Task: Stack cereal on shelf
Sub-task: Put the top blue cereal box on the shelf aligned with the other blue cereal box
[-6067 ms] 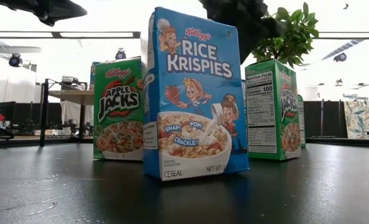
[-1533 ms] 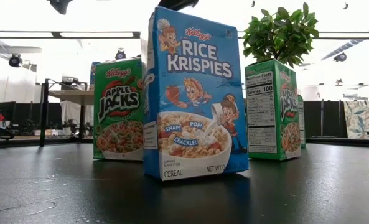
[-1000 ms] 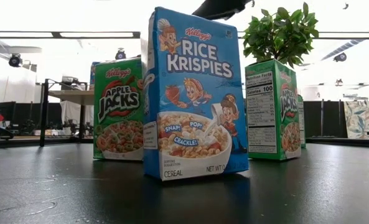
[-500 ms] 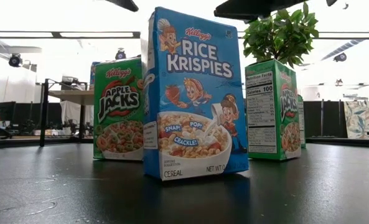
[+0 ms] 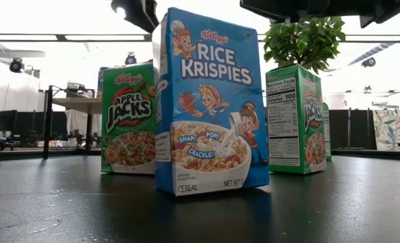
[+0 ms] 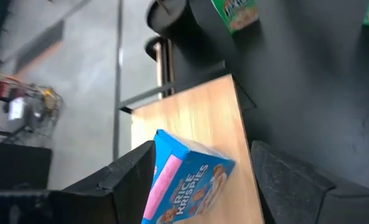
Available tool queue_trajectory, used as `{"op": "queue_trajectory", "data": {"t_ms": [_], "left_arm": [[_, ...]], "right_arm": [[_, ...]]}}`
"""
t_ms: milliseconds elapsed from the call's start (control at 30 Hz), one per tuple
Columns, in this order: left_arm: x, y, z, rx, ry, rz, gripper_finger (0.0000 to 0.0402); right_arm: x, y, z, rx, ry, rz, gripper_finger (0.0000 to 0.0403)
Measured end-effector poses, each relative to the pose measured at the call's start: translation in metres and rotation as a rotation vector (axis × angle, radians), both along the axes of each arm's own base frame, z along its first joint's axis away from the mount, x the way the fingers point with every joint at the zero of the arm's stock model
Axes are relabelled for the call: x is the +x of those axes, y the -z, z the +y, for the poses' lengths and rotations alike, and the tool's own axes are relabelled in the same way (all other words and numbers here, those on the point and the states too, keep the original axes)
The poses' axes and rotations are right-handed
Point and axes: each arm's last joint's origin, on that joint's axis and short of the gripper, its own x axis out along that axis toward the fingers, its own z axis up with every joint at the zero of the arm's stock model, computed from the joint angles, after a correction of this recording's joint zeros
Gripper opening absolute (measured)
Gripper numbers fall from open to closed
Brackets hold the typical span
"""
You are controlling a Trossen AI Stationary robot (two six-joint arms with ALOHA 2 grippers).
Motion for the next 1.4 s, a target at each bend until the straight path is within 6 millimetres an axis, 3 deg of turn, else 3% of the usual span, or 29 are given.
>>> {"op": "queue_trajectory", "data": {"t_ms": [333,867,1400], "left_arm": [[0.026,0.006,0.025,-0.006,0.043,0.187,0.023],[0.033,0.007,0.035,0.024,0.059,0.218,0.0228],[0.036,0.027,0.068,-0.032,0.028,0.266,0.0228]], "right_arm": [[-0.002,0.0,0.0,0.008,0.001,0.004,0.0118],[-0.002,0.0,0.0,0.002,0.001,0.004,0.0118],[-0.002,0.0,0.0,-0.006,0.001,0.003,0.0117]]}}
